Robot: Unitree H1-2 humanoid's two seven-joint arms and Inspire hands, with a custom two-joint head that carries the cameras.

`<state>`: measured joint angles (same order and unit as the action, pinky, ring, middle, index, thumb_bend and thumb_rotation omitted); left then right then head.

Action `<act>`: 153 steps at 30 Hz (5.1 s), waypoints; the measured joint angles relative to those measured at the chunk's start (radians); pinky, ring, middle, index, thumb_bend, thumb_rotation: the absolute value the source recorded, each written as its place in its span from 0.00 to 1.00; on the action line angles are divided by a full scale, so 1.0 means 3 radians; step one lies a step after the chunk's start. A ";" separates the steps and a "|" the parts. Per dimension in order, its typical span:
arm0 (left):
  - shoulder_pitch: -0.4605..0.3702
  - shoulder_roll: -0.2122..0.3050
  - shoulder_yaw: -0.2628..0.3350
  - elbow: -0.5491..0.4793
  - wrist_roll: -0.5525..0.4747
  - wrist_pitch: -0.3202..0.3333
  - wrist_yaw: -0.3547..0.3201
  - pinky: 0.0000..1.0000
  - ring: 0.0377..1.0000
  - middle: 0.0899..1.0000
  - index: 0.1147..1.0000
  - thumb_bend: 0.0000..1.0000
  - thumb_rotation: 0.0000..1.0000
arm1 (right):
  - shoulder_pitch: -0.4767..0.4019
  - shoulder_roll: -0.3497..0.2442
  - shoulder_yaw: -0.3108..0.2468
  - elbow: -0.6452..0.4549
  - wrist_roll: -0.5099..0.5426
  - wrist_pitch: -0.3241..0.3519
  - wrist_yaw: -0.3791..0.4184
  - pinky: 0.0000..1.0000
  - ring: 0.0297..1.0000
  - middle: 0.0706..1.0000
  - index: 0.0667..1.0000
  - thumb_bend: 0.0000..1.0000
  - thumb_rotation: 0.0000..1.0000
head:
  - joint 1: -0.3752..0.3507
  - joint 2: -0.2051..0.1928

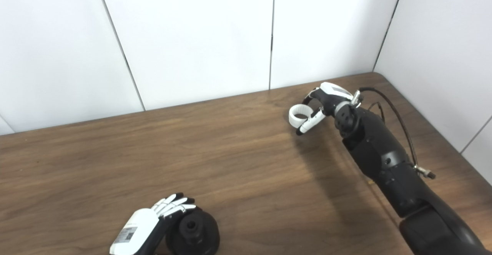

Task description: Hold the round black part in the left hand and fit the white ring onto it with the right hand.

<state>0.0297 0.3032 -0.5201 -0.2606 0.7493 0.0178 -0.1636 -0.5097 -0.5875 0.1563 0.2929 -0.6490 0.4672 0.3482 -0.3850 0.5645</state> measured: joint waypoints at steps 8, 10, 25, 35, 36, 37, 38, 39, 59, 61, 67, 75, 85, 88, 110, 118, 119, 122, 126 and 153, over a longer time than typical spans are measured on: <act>0.0002 0.0002 0.0000 -0.0002 -0.0001 0.0000 0.0000 0.95 0.95 0.87 0.42 0.52 0.07 | -0.0003 0.0000 -0.0001 0.0000 0.0013 0.0000 -0.0055 0.97 1.00 0.95 0.65 0.89 0.22 | 0.0000 0.0015; 0.0003 0.0003 0.0000 -0.0003 -0.0001 0.0000 0.0000 0.95 0.95 0.87 0.42 0.52 0.07 | -0.0003 0.0000 -0.0001 -0.0001 0.0016 0.0000 -0.0062 0.97 1.00 0.95 0.63 0.89 0.22 | 0.0000 0.0025; 0.0016 0.0018 0.0000 -0.0044 0.0000 0.0019 -0.0036 0.96 0.96 0.88 0.42 0.52 0.07 | 0.0001 0.0023 0.0015 0.0001 0.0035 -0.0095 -0.0310 0.94 0.96 0.84 0.45 0.53 0.14 | 0.0000 0.0061; 0.0017 0.0020 0.0001 -0.0043 -0.0006 0.0014 -0.0036 0.97 0.97 0.88 0.42 0.52 0.07 | 0.0005 0.0029 0.0047 0.0056 0.0035 -0.0197 -0.0455 0.95 0.95 0.82 0.45 0.52 0.14 | 0.0020 0.0077; 0.0017 0.0020 0.0002 -0.0043 -0.0009 0.0014 -0.0036 0.97 0.97 0.88 0.42 0.52 0.07 | 0.0005 0.0029 0.0050 0.0057 0.0035 -0.0203 -0.0459 0.95 0.95 0.82 0.45 0.52 0.14 | 0.0021 0.0077; 0.0017 0.0020 0.0002 -0.0043 -0.0010 0.0014 -0.0036 0.97 0.97 0.88 0.42 0.52 0.07 | 0.0005 0.0029 0.0053 0.0057 0.0035 -0.0206 -0.0461 0.95 0.95 0.82 0.45 0.52 0.14 | 0.0021 0.0077; 0.0017 0.0020 0.0002 -0.0043 -0.0010 0.0014 -0.0036 0.97 0.97 0.88 0.42 0.52 0.07 | 0.0005 0.0029 0.0054 0.0056 0.0035 -0.0206 -0.0461 0.96 0.95 0.82 0.45 0.52 0.14 | 0.0026 0.0087; 0.0017 0.0020 0.0002 -0.0043 -0.0010 0.0014 -0.0036 0.97 0.96 0.88 0.42 0.52 0.07 | 0.0005 0.0029 0.0055 0.0055 0.0035 -0.0206 -0.0461 0.96 0.95 0.82 0.45 0.52 0.14 | 0.0036 0.0097; 0.0075 -0.0038 -0.0024 -0.0162 0.0076 0.0133 -0.0137 0.99 0.97 0.89 0.42 0.52 0.07 | 0.0276 -0.0096 -0.0019 -0.1720 -0.0031 0.0001 0.0928 0.90 0.93 0.81 0.44 0.53 0.14 | 0.0598 0.0394; 0.0078 -0.0050 -0.0033 -0.0182 0.0087 0.0163 -0.0163 0.99 0.97 0.88 0.42 0.52 0.07 | 0.0281 -0.0041 -0.0035 -0.1909 -0.0057 0.0000 0.1112 0.90 0.94 0.80 0.45 0.52 0.14 | 0.0608 0.0419; 0.0070 -0.0092 -0.0062 -0.0206 0.0155 0.0185 -0.0232 0.97 0.97 0.88 0.42 0.52 0.07 | 0.0281 0.0105 -0.0042 -0.2362 -0.0099 0.0001 0.1519 0.90 0.93 0.80 0.44 0.52 0.13 | 0.0797 0.0532; 0.0067 -0.0150 -0.0067 -0.0221 0.0214 0.0226 -0.0294 0.98 0.97 0.88 0.42 0.52 0.07 | 0.0280 0.0419 0.0004 -0.2753 -0.0342 0.0001 0.2030 0.94 0.95 0.83 0.44 0.53 0.14 | 0.0869 0.0649; 0.0035 -0.0213 -0.0071 -0.0243 0.0266 0.0291 -0.0415 0.98 0.97 0.88 0.42 0.52 0.07 | 0.0335 0.0568 0.0066 -0.2959 -0.0396 0.0001 0.2253 0.98 0.96 0.84 0.44 0.53 0.14 | 0.0961 0.0793; 0.0028 -0.0219 -0.0072 -0.0243 0.0275 0.0293 -0.0425 0.98 0.97 0.88 0.42 0.52 0.07 | 0.0382 0.0569 0.0119 -0.2971 -0.0349 0.0001 0.2253 1.00 0.96 0.83 0.44 0.53 0.14 | 0.0987 0.0849; -0.0023 -0.0271 -0.0068 -0.0265 0.0280 0.0369 -0.0570 0.99 0.98 0.89 0.42 0.52 0.08 | 0.0422 0.0667 0.0325 -0.3345 -0.0260 -0.0006 0.2490 0.98 0.96 0.83 0.44 0.53 0.14 | 0.1069 0.1053; -0.0035 -0.0284 -0.0068 -0.0280 0.0288 0.0415 -0.0610 0.99 0.97 0.89 0.43 0.52 0.08 | 0.0514 0.0664 0.0373 -0.3402 -0.0262 -0.0004 0.2491 0.99 0.96 0.83 0.44 0.53 0.14 | 0.1094 0.1074; -0.0036 -0.0285 -0.0069 -0.0283 0.0291 0.0418 -0.0615 0.99 0.97 0.89 0.43 0.52 0.08 | 0.0517 0.0661 0.0392 -0.3401 -0.0265 -0.0006 0.2490 0.99 0.96 0.83 0.44 0.53 0.14 | 0.1094 0.1074; -0.0040 -0.0285 -0.0069 -0.0288 0.0303 0.0419 -0.0627 0.99 0.97 0.88 0.43 0.52 0.08 | 0.0550 0.0654 0.0452 -0.3386 -0.0269 -0.0028 0.2445 0.98 0.96 0.83 0.44 0.53 0.14 | 0.1110 0.1069; -0.0041 -0.0286 -0.0069 -0.0293 0.0325 0.0419 -0.0630 0.99 0.97 0.88 0.43 0.52 0.08 | 0.0651 0.0640 0.0520 -0.3335 -0.0274 -0.0071 0.2349 0.98 0.96 0.83 0.44 0.53 0.14 | 0.1110 0.1064; -0.0030 -0.0320 -0.0065 -0.0313 0.0394 0.0430 -0.0678 0.98 0.97 0.88 0.43 0.52 0.07 | 0.0799 0.0642 0.0766 -0.3267 -0.0557 -0.0323 0.1927 0.99 0.94 0.82 0.44 0.53 0.14 | 0.1110 0.1079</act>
<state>0.0207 0.2070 -0.5395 -0.3545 0.8675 0.1468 -0.3670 -0.2700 -0.3950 0.3860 -0.6873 -0.8161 0.3703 0.9261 -0.0521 0.8882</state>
